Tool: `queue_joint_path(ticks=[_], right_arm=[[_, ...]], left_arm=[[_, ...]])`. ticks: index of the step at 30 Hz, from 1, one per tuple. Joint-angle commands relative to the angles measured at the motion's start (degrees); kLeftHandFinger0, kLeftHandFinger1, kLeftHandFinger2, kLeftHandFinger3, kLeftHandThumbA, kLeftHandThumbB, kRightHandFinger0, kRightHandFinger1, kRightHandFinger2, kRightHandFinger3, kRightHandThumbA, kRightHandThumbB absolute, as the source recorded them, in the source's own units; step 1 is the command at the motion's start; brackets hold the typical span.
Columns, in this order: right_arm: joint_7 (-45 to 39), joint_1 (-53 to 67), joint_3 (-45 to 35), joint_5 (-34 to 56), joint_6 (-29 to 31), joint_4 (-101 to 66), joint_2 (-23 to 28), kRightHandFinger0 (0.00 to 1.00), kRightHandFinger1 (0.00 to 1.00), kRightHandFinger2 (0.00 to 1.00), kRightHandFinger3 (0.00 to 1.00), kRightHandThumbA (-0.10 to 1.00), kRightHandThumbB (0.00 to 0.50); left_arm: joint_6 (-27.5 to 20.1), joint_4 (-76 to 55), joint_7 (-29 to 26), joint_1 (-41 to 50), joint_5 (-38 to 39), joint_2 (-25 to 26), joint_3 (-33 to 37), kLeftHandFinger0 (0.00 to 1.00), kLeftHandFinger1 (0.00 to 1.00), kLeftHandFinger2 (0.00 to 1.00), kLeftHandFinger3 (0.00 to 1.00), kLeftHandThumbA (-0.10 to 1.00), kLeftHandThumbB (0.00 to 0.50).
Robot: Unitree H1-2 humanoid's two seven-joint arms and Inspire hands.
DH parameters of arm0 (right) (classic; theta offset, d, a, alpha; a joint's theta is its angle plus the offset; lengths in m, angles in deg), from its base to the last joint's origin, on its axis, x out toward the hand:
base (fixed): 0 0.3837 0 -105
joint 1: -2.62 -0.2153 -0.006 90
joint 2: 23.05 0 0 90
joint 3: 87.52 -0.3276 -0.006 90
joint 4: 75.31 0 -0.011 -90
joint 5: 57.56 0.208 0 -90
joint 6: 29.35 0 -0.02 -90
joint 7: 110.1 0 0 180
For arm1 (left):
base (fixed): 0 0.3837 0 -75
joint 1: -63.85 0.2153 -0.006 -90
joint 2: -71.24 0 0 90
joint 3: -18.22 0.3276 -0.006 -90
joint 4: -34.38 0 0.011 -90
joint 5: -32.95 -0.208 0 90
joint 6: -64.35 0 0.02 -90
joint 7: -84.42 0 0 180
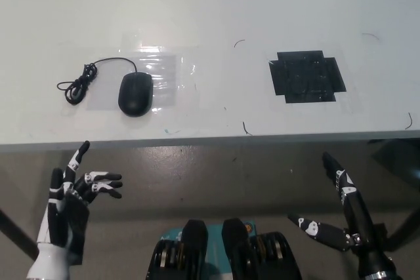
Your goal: The robot uses left hand to click on the left button of the black mouse, which is placed on the left area of the table
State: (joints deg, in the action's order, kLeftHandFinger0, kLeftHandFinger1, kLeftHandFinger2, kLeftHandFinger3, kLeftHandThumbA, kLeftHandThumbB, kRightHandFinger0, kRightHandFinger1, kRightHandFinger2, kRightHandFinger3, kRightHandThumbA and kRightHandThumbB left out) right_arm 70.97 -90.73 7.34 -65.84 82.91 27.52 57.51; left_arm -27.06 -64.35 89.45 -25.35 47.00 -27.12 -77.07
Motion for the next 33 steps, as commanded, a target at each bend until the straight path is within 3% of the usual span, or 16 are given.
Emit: queue_joint_path(ticks=[1,9,11,13,15,16,18,20,22,24,33], right_arm=[[0.75,-1.63,-0.6,-0.22,3.65,-0.19,-0.06,1.0,1.0,1.0,1.0,0.96,0.127],[0.85,-1.43,-0.59,-0.7,3.06,-0.88,-0.1,1.0,1.0,1.0,1.0,0.95,0.114],[0.81,-1.4,-0.58,-0.78,3.02,-1.04,-0.06,1.0,1.0,1.0,1.0,0.95,0.108],[0.83,-1.48,-0.62,-0.75,3.19,-0.84,-0.06,1.0,1.0,1.0,1.0,0.95,0.108],[0.93,-1.73,-0.71,-0.81,3.24,-0.78,-0.08,1.0,1.0,1.0,1.0,0.95,0.108],[0.99,-1.84,-0.73,-0.87,3.34,-0.75,-0.08,1.0,1.0,1.0,1.0,0.95,0.102],[0.97,-1.83,-0.73,-0.84,3.31,-0.8,-0.09,1.0,1.0,1.0,1.0,0.95,0.099],[1.12,-1.83,-0.75,-0.96,3.32,-0.71,-0.17,1.0,1.0,1.0,1.0,0.95,0.104],[1.08,-1.84,-0.73,-0.95,3.36,-0.69,-0.17,0.99,1.0,1.0,1.0,0.96,0.097],[1.09,-1.84,-0.77,-0.86,3.37,-0.68,-0.2,0.99,1.0,1.0,1.0,0.96,0.096],[1.02,-1.81,-0.76,-0.76,3.25,-0.76,-0.24,0.97,1.0,1.0,1.0,0.97,0.105]], left_arm=[[2.84,-2.6,1.4,-1.46,3.36,0.72,-0.3,0.61,0.36,0.57,1.0,1.0,0.084],[4.66,-2.87,2.7,-1.98,7.35,1.17,-0.79,0.61,0.36,0.57,1.0,1.0,0.1],[6.43,-2.68,4.37,-2.32,12.29,1.24,-1.52,0.56,0.32,0.56,1.0,1.0,0.152],[9.8,-2.67,5.53,-2.74,18.11,1.24,-2.63,0.36,0.25,0.52,1.0,1.0,0.216],[14.18,-2.27,7.91,-3.57,25.74,1.78,-3.96,0.04,0.1,0.38,1.0,1.0,0.263],[16.55,-1.77,9.56,-4.06,30.46,2.08,-4.7,0.0,0.0,0.32,1.0,1.0,0.293],[17.38,-1.55,10.95,-4.32,32.19,2.57,-4.73,0.0,0.05,0.37,1.0,1.0,0.296],[18.02,-1.27,11.99,-4.63,32.84,3.17,-4.55,0.0,0.03,0.28,1.0,1.0,0.306],[21.25,-0.71,14.0,-4.99,36.26,4.25,-4.55,0.0,0.0,0.13,1.0,1.0,0.317],[23.41,-0.72,13.69,-5.16,38.21,4.42,-4.89,0.0,0.0,0.06,1.0,1.0,0.323],[27.17,-0.36,14.91,-5.48,42.96,4.85,-5.91,0.0,0.0,0.06,1.0,1.0,0.31]])
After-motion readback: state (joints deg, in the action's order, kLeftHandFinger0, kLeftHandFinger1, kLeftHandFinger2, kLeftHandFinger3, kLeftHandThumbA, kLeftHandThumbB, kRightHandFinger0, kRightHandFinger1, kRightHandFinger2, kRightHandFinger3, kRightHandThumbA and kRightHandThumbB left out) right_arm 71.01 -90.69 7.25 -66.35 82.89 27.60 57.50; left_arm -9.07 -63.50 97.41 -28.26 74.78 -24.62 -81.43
